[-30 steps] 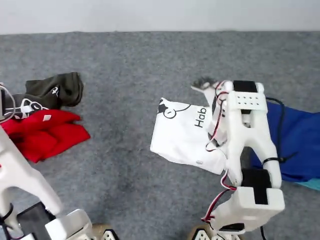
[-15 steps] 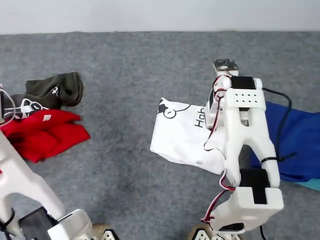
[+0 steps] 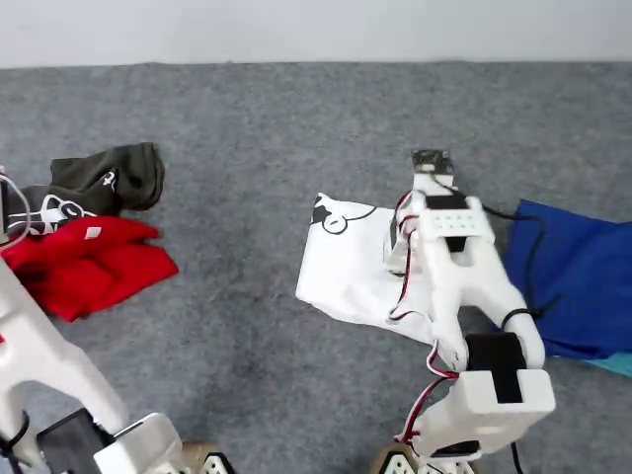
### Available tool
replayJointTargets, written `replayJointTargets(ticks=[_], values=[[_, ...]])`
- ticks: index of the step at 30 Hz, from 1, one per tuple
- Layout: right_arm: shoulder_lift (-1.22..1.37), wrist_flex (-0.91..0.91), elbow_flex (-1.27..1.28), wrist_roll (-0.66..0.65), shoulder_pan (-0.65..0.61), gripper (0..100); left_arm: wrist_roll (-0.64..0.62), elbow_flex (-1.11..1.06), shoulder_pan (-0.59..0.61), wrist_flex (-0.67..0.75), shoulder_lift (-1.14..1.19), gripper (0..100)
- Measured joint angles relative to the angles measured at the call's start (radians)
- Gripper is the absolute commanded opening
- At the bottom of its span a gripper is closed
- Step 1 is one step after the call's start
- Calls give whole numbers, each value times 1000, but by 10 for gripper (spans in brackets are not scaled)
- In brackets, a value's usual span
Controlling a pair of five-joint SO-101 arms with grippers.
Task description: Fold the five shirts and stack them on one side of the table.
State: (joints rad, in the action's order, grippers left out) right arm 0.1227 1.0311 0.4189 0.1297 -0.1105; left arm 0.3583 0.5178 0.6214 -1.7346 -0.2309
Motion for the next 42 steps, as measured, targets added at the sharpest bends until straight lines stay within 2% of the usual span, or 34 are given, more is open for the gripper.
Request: replayJointTargets(ticks=[6, 13, 21, 26, 32, 38, 42], values=[[81, -8, -25, 20, -2, 317, 0, 0, 0, 0, 0, 14], [229, 158, -219, 18, 20, 54, 0, 0, 0, 0, 0, 14], [350, 315, -411, -166, 95, 11, 0, 0, 0, 0, 0, 14], [382, 399, -483, -376, 146, 10, 0, 0, 0, 0, 0, 14], [388, 477, -649, -789, 247, 10, 0, 0, 0, 0, 0, 14], [390, 574, -850, -1257, 247, 10, 0, 0, 0, 0, 0, 14], [390, 585, -882, -1428, 204, 10, 0, 0, 0, 0, 0, 14]])
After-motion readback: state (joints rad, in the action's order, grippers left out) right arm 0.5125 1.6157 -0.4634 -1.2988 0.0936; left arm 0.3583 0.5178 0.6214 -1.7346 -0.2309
